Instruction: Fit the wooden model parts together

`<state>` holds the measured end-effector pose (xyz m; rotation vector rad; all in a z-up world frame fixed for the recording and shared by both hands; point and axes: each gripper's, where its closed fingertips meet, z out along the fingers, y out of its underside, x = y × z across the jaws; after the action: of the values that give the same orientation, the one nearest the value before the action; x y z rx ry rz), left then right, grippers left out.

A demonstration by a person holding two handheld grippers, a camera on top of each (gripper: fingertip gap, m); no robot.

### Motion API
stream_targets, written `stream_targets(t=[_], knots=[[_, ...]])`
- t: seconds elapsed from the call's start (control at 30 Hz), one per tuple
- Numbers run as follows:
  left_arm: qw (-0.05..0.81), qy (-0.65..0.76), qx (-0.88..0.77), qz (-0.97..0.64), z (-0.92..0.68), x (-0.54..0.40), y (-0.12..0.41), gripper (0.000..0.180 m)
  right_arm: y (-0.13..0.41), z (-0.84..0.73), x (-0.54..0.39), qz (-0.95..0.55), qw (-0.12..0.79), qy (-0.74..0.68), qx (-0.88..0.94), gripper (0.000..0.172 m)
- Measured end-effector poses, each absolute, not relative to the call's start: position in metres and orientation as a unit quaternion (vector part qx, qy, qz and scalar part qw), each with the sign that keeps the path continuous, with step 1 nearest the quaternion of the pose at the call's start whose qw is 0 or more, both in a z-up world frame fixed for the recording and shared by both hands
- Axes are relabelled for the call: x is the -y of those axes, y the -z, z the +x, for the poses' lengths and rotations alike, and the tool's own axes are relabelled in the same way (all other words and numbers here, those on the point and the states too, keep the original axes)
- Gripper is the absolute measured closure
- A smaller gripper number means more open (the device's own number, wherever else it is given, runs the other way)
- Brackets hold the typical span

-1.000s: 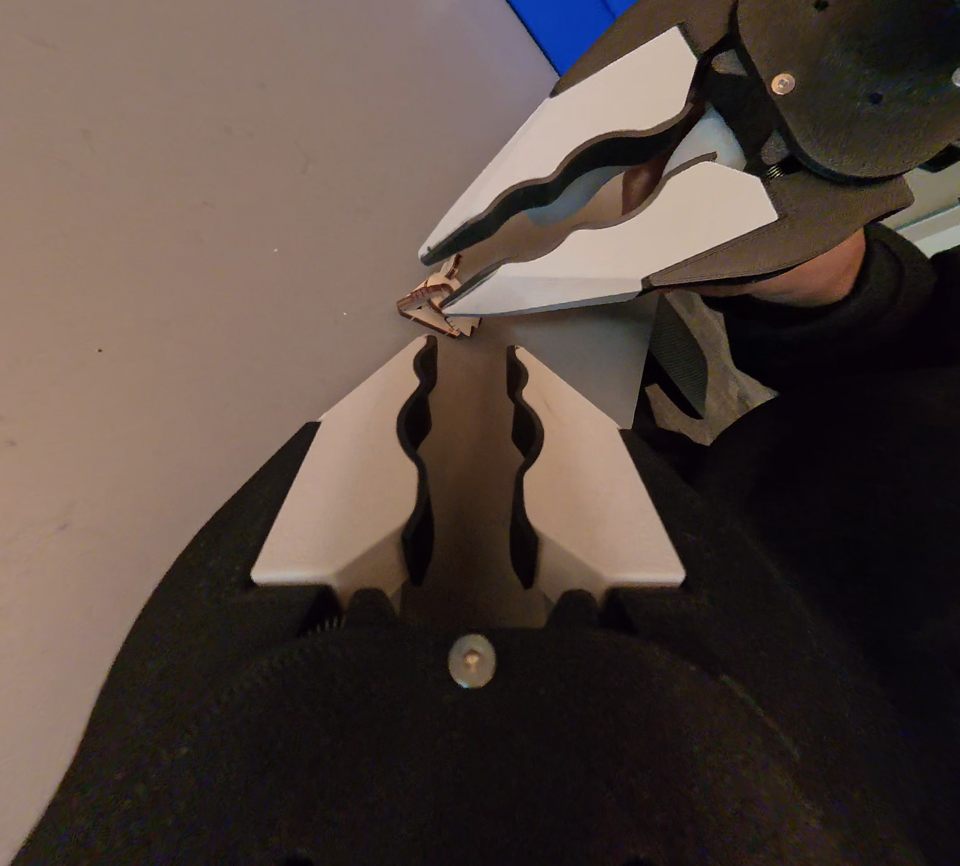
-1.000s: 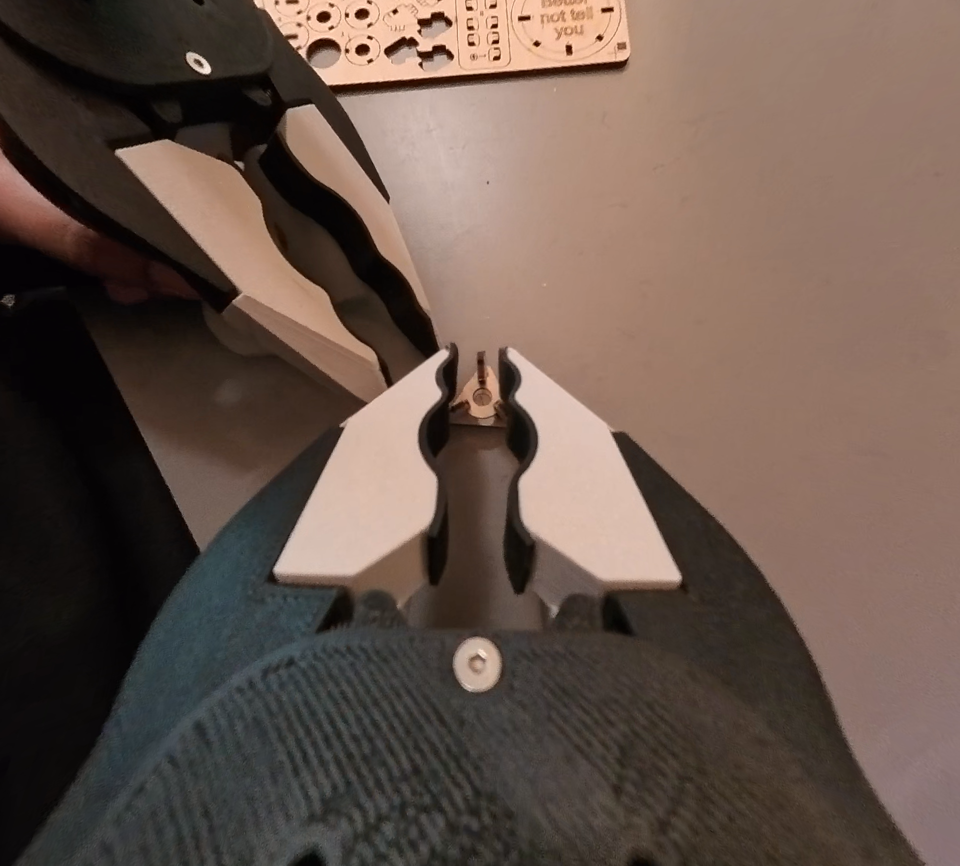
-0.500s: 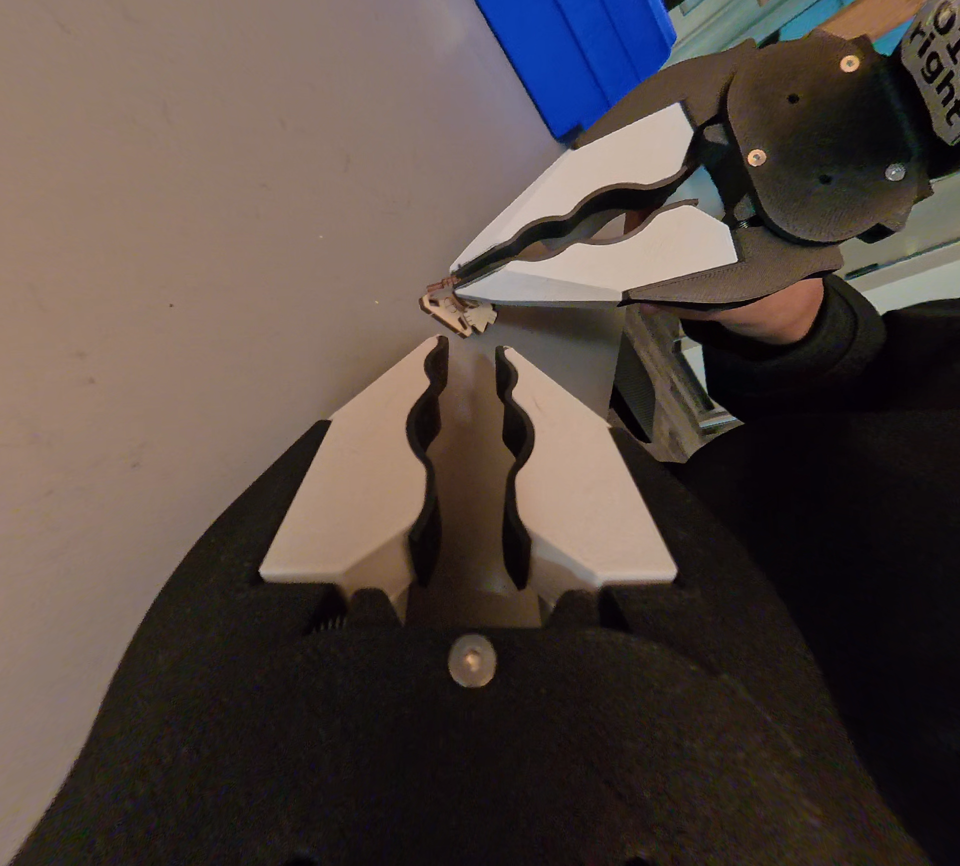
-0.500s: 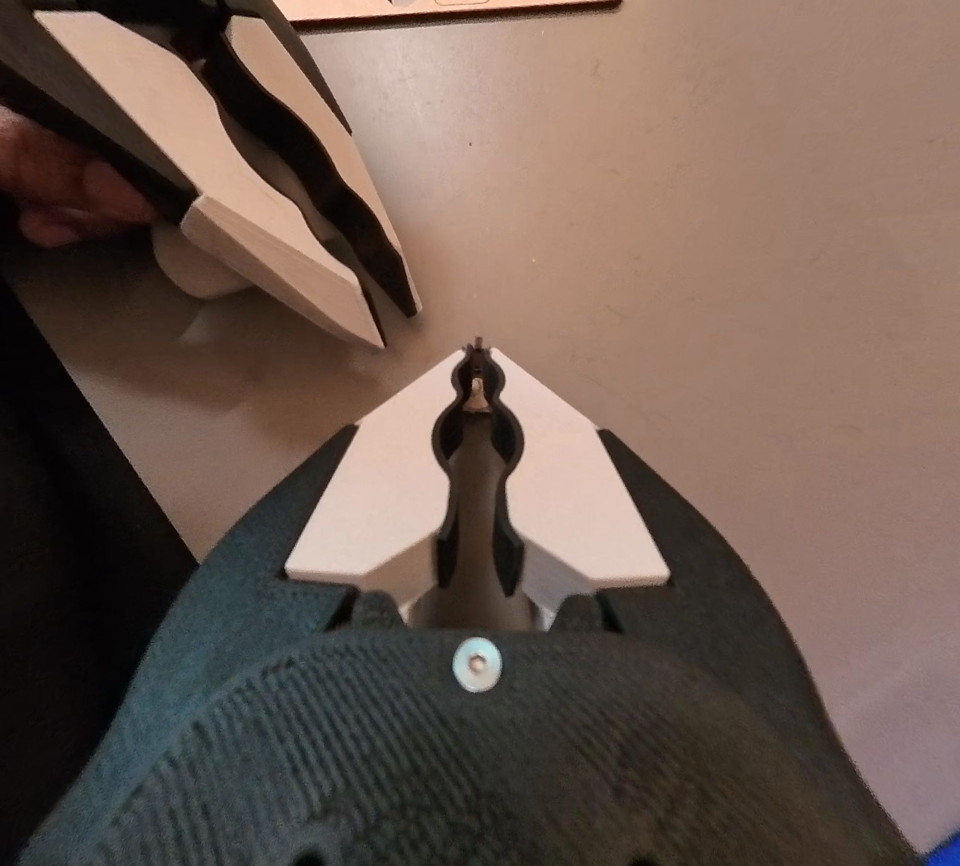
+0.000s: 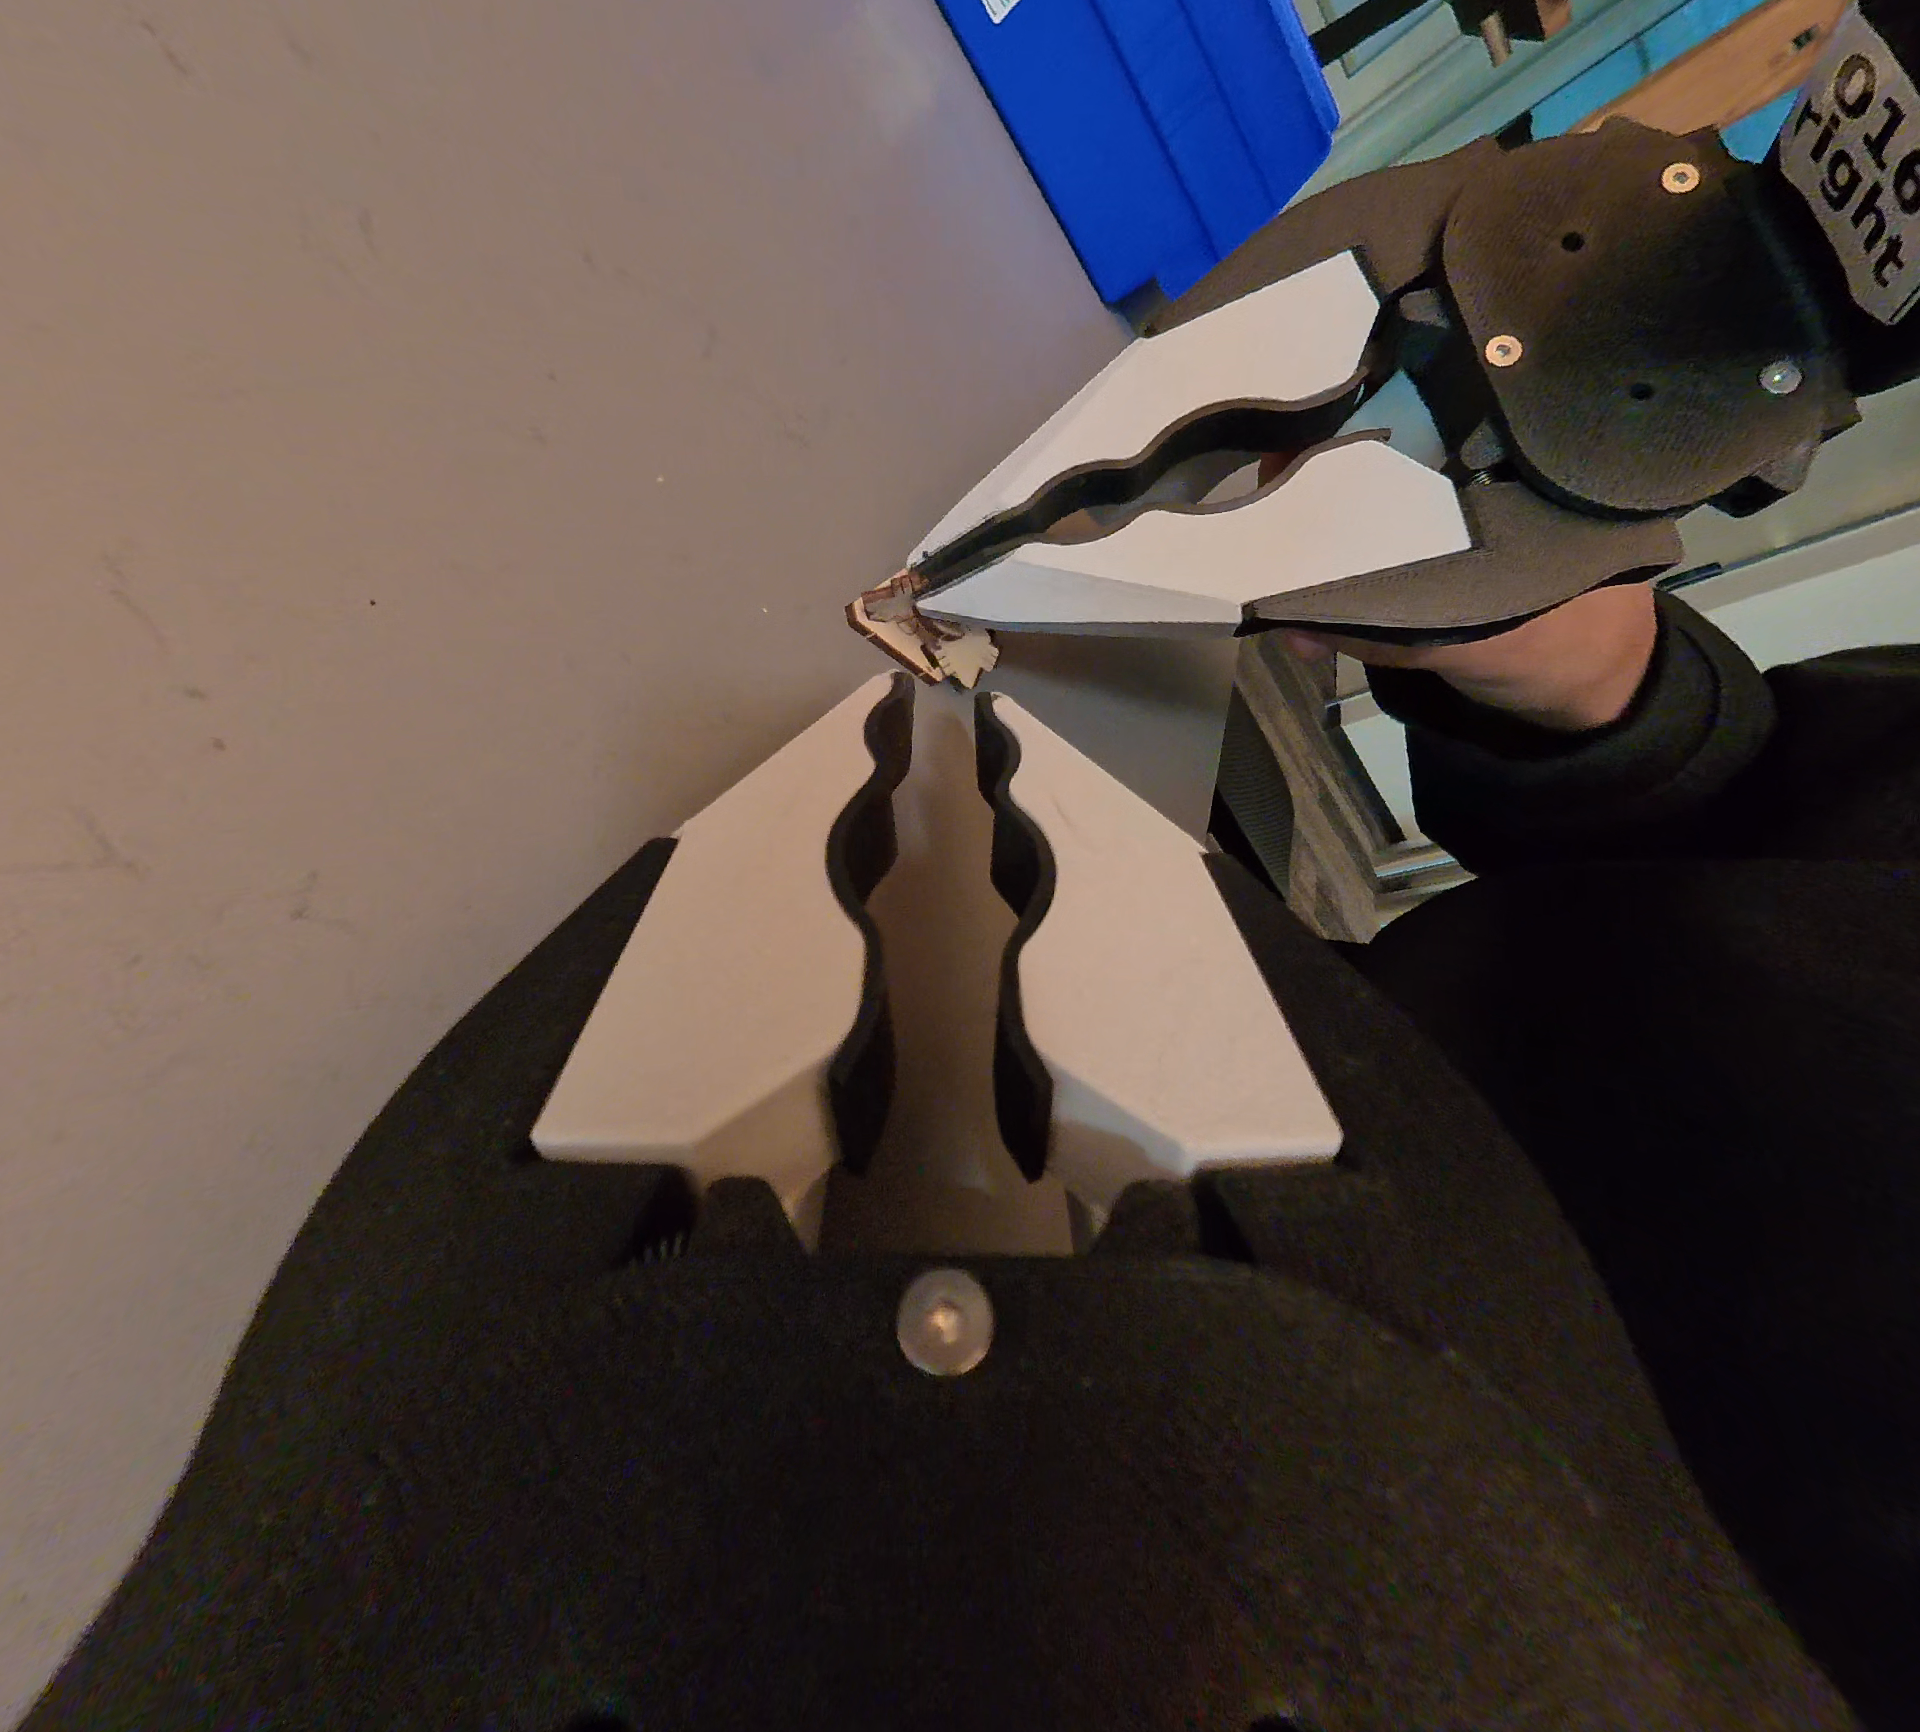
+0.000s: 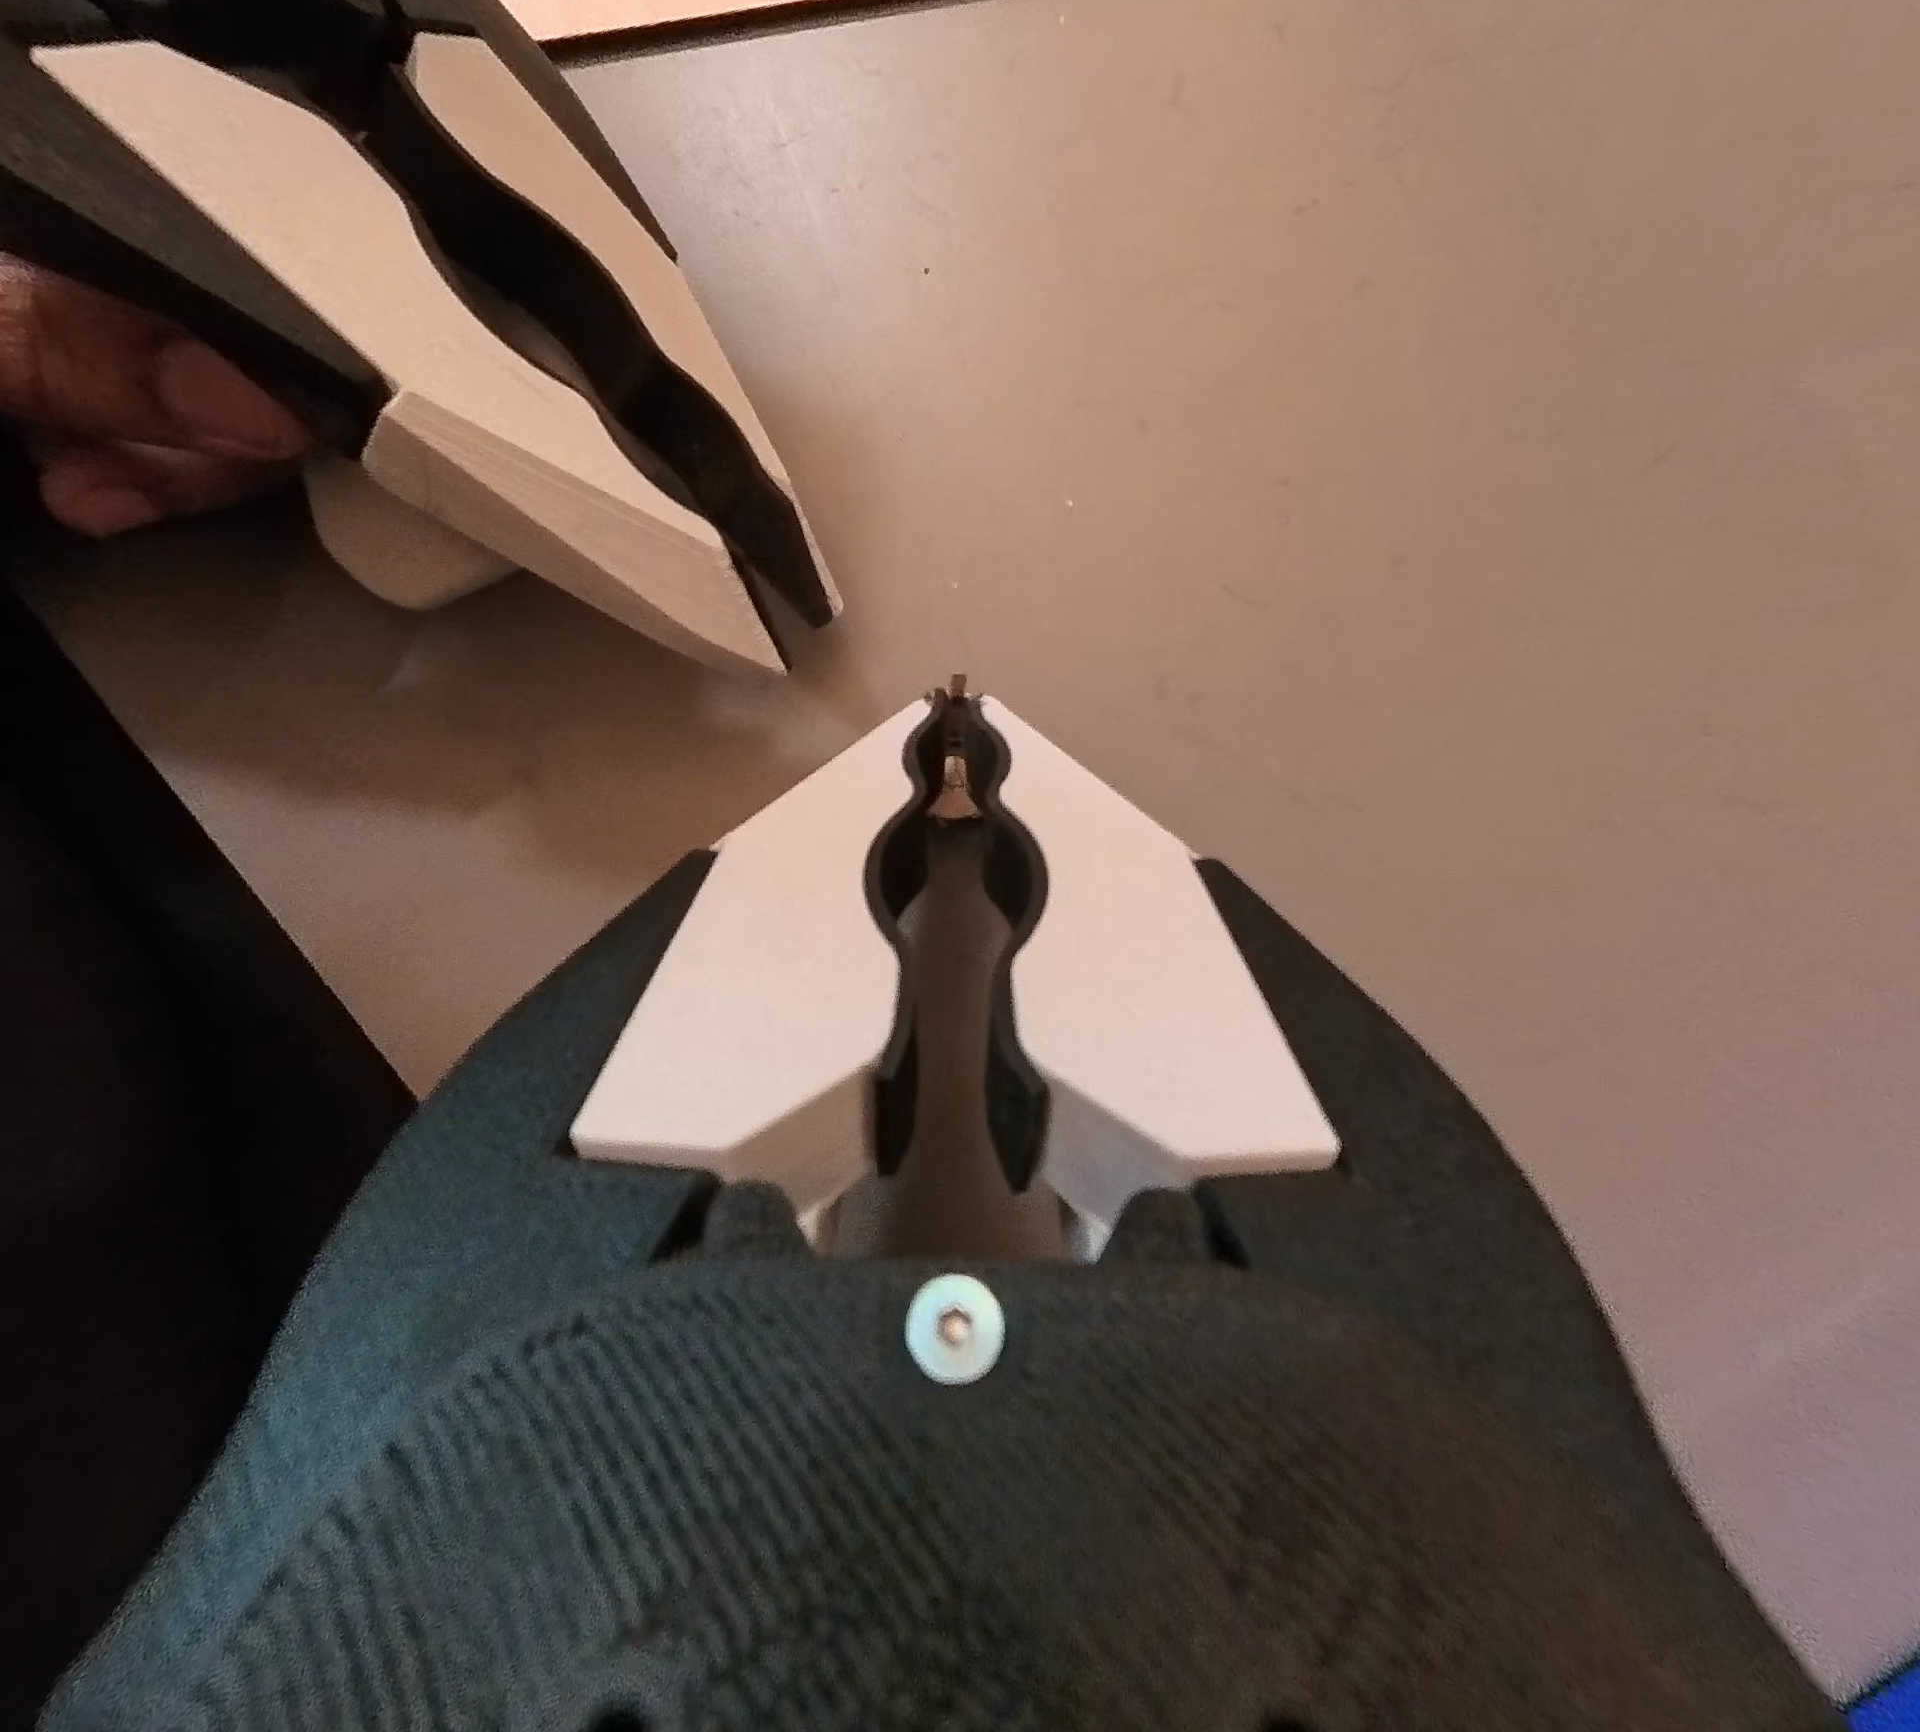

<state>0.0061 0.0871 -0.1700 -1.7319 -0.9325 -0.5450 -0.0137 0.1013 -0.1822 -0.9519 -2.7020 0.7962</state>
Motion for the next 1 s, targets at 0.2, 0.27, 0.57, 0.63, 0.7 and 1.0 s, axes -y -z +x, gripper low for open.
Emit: stream_targets(t=[0.2, 0.27, 0.57, 0.63, 0.7, 1.0], knots=[[0.523, 0.228, 0.39, -0.722, 0.006, -0.0871, 0.17, 0.17, 0.1827, -0.0143, -0.1015, -0.319, 0.092, -0.261, 0.906, 0.171], [0.524, 0.228, 0.39, -0.722, 0.0059, -0.0869, 0.1698, 0.17, 0.1833, -0.0139, -0.1011, -0.32, 0.09, -0.262, 0.906, 0.171], [0.524, 0.229, 0.391, -0.721, 0.0056, -0.0867, 0.1697, 0.17, 0.1834, -0.0145, -0.101, -0.32, 0.092, -0.259, 0.907, 0.171], [0.524, 0.229, 0.392, -0.72, 0.0055, -0.0866, 0.1697, 0.17, 0.1834, -0.0145, -0.101, -0.321, 0.093, -0.259, 0.906, 0.171], [0.524, 0.23, 0.392, -0.72, 0.0055, -0.0866, 0.1697, 0.17, 0.1834, -0.0146, -0.1013, -0.322, 0.094, -0.257, 0.906, 0.171], [0.525, 0.23, 0.392, -0.72, 0.0054, -0.0865, 0.1696, 0.17, 0.1829, -0.015, -0.1031, -0.327, 0.101, -0.249, 0.906, 0.171]])
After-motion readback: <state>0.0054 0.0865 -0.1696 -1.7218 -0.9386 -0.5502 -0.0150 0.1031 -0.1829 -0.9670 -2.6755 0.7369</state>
